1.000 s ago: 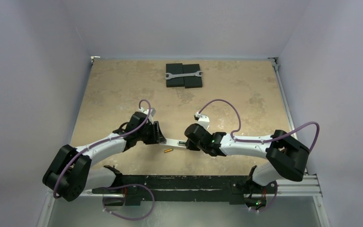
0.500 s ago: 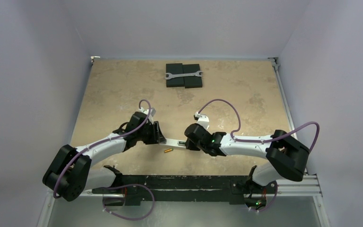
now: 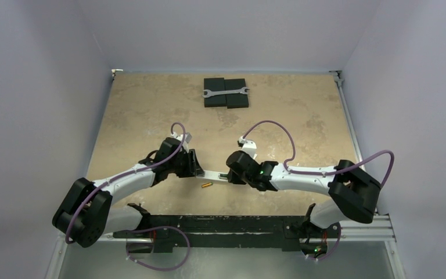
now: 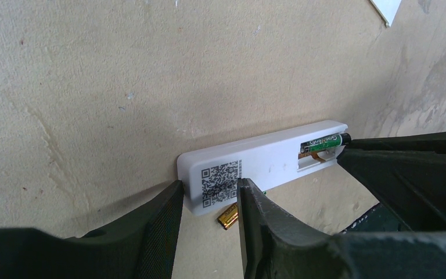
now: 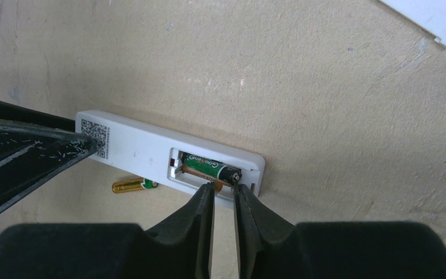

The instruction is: Load the batteries into the remote control

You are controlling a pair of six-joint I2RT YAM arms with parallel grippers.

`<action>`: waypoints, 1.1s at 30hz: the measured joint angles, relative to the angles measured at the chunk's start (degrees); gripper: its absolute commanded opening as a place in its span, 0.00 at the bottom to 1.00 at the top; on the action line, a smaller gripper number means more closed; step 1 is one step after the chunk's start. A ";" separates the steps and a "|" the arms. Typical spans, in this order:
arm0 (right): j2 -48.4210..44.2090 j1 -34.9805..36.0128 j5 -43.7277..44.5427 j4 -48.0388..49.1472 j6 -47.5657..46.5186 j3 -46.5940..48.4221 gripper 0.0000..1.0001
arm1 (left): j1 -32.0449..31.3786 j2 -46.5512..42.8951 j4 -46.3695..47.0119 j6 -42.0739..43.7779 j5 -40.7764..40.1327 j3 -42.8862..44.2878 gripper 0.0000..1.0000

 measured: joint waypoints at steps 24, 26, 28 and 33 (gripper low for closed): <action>-0.59 0.00 1.97 -3.85 -0.94 2.10 0.26 | -0.26 0.17 0.02 0.00 0.04 0.00 0.38; -0.55 0.00 1.97 -3.82 -0.96 2.19 0.25 | -0.26 0.17 0.02 0.00 0.04 0.00 0.38; -0.42 0.00 1.97 -3.82 -0.96 2.21 0.25 | -0.26 0.17 0.02 0.00 0.04 0.00 0.38; 0.90 0.00 1.95 -3.72 -0.98 2.47 0.24 | -0.26 0.17 0.02 0.00 0.04 0.00 0.38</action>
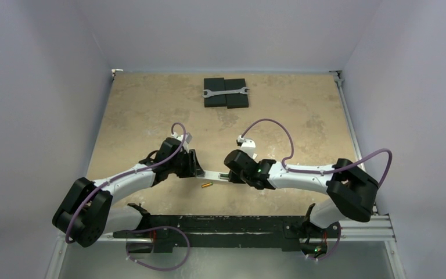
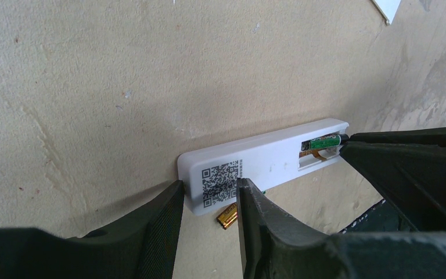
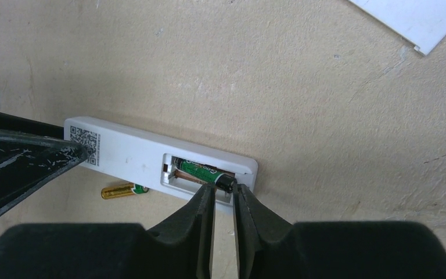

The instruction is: Load the batteries into the remote control

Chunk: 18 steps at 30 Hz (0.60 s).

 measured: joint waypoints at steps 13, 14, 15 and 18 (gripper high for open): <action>0.61 0.00 0.02 0.50 -0.72 0.13 0.14 | 0.00 0.20 0.00 0.00 0.15 0.00 0.36; 0.87 0.00 0.02 0.55 -0.87 0.28 0.13 | 0.00 0.26 0.00 0.00 0.15 0.00 0.36; 1.20 0.00 0.00 0.70 -1.07 0.39 0.12 | 0.00 0.31 0.00 0.02 0.17 0.00 0.36; 1.95 0.00 -0.07 0.76 -1.62 0.42 0.09 | 0.00 0.33 -0.02 0.00 0.20 0.00 0.36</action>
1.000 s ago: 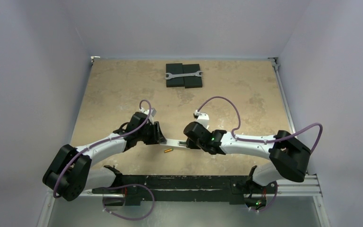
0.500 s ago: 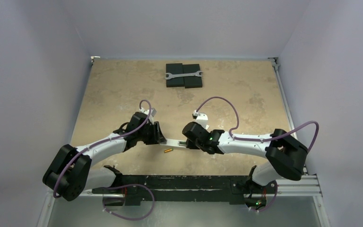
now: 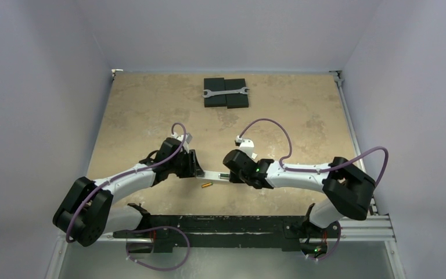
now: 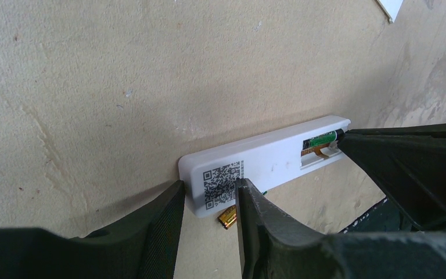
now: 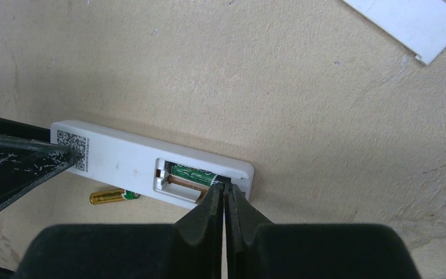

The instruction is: Load the batteries into the remote control

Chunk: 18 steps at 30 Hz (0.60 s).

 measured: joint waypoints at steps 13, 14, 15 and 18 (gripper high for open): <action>3.91 0.42 0.52 -4.13 -4.17 5.14 0.01 | 0.00 0.02 0.02 0.00 0.17 0.00 0.36; 5.18 0.81 0.59 -4.22 -4.37 6.40 0.00 | 0.00 0.02 0.02 0.00 0.20 0.00 0.36; 6.49 1.36 0.81 -4.31 -4.52 7.87 0.00 | -0.02 0.02 0.00 0.00 0.24 0.00 0.36; 9.31 3.04 1.73 -4.94 -5.05 10.73 0.00 | -0.02 0.02 0.00 0.00 0.26 0.00 0.36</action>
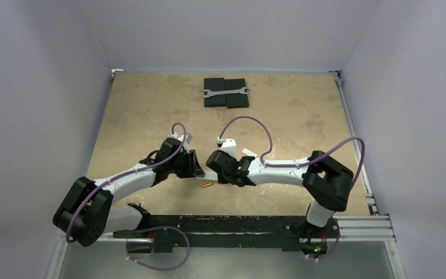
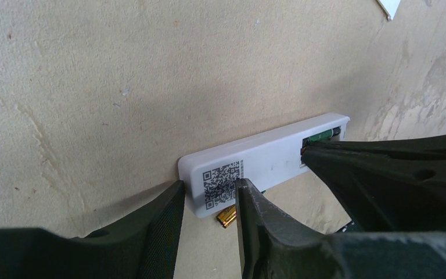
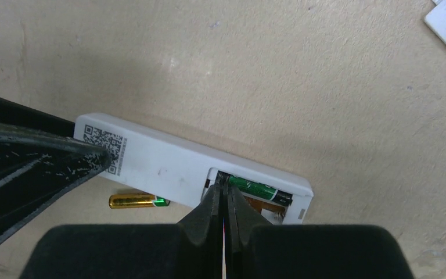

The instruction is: Load the batteries into the remote control

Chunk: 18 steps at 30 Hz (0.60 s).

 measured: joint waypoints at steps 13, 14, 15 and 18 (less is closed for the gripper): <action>2.12 2.01 3.85 -5.62 -0.15 3.21 0.03 | -0.04 -0.04 0.00 0.00 0.22 0.00 0.37; 1.97 2.08 3.91 -5.92 -0.15 3.21 0.03 | -0.04 -0.04 0.00 0.00 0.24 0.00 0.37; 1.77 2.19 4.00 -6.32 -0.15 3.21 0.04 | -0.04 -0.04 0.00 0.00 0.28 0.00 0.37; 0.66 2.23 4.33 -7.23 -0.17 3.21 0.09 | -0.15 -0.04 0.00 0.00 0.35 0.00 0.37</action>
